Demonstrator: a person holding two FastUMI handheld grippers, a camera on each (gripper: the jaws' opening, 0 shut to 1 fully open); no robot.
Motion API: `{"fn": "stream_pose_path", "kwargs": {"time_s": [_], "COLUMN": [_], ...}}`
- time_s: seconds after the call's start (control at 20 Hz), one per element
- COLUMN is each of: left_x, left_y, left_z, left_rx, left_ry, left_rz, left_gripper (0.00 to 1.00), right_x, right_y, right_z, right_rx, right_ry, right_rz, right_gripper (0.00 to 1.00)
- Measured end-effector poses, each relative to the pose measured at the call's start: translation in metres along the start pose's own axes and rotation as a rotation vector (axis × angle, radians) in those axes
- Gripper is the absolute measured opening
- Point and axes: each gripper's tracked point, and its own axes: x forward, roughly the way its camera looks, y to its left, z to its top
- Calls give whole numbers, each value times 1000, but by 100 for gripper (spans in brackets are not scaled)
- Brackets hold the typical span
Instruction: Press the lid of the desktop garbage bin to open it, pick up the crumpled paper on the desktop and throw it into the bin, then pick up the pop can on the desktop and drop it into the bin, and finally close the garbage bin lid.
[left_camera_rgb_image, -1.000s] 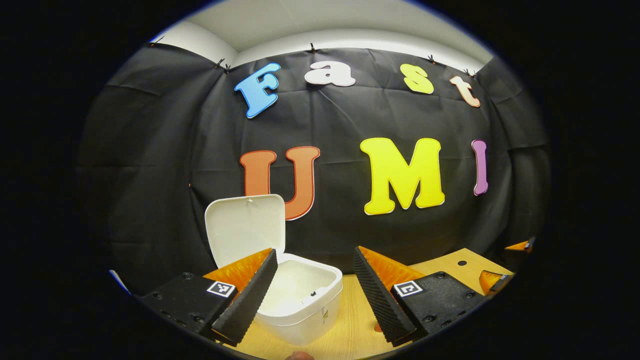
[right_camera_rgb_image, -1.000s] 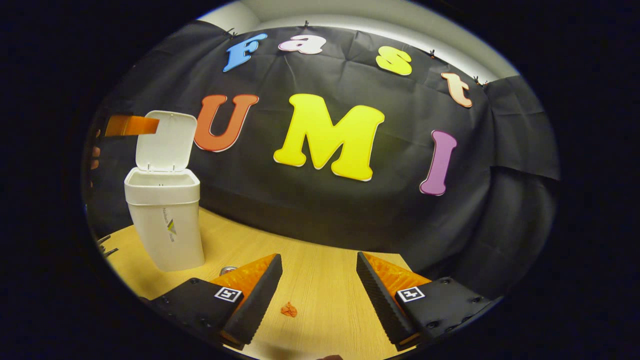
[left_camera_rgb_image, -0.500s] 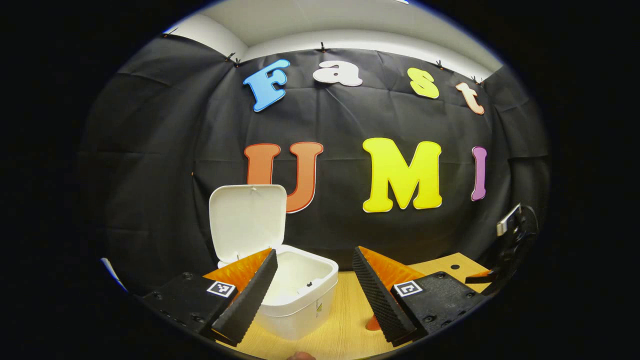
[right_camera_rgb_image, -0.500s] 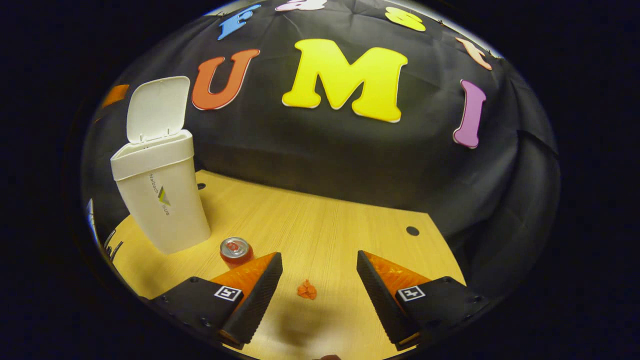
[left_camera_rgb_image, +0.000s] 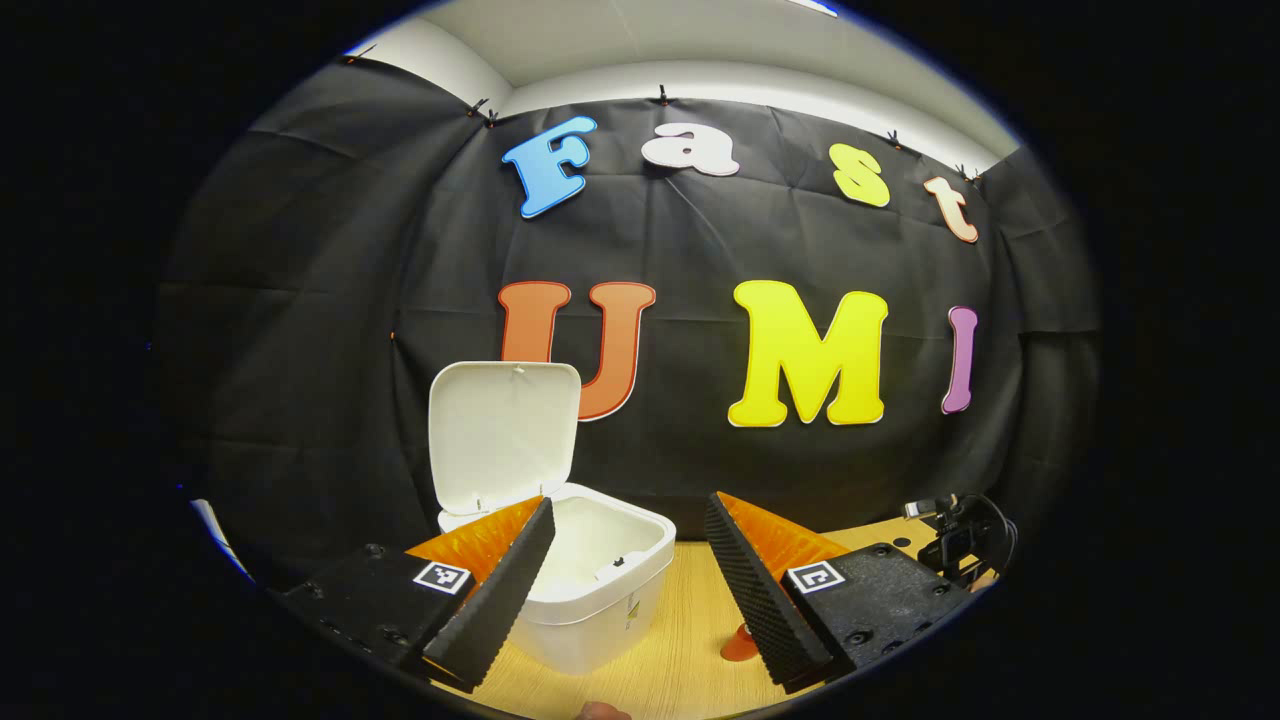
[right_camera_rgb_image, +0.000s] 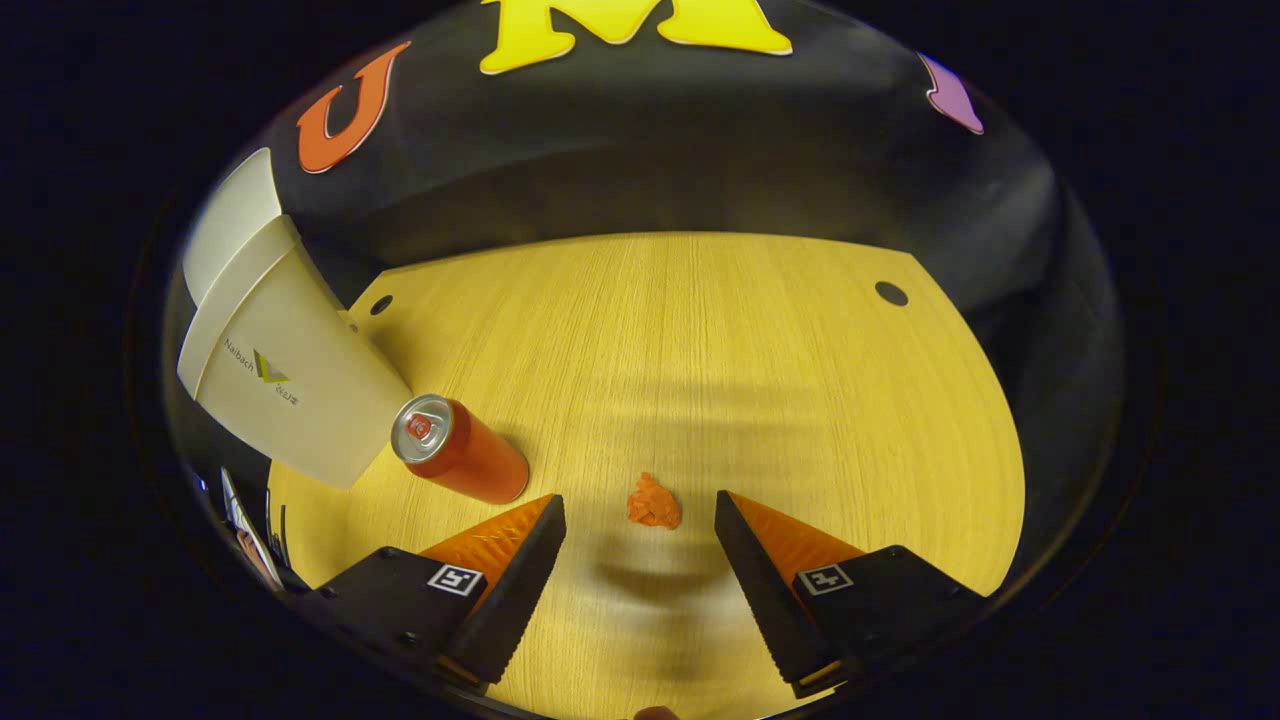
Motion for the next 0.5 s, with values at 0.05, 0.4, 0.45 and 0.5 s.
{"fn": "stream_pose_path", "kwargs": {"time_s": [0.05,0.4,0.45,0.5], "left_x": [-1,-2,-3,-5], "left_y": [0,-3,-2,0], "left_z": [-1,-6,-7,-8], "left_rx": [1,-2,-2,-4], "left_ry": [2,25,30,33], "left_rz": [0,-11,-9,-7], "left_gripper": [99,99,99,99], "right_x": [6,60,62,65], "right_y": [-2,-11,-12,-12], "right_z": [0,-12,-13,-13], "right_rx": [1,-39,-40,-34], "right_ry": [17,151,163,172], "right_rz": [-5,-78,-89,-91], "right_gripper": [98,98,98,97]}}
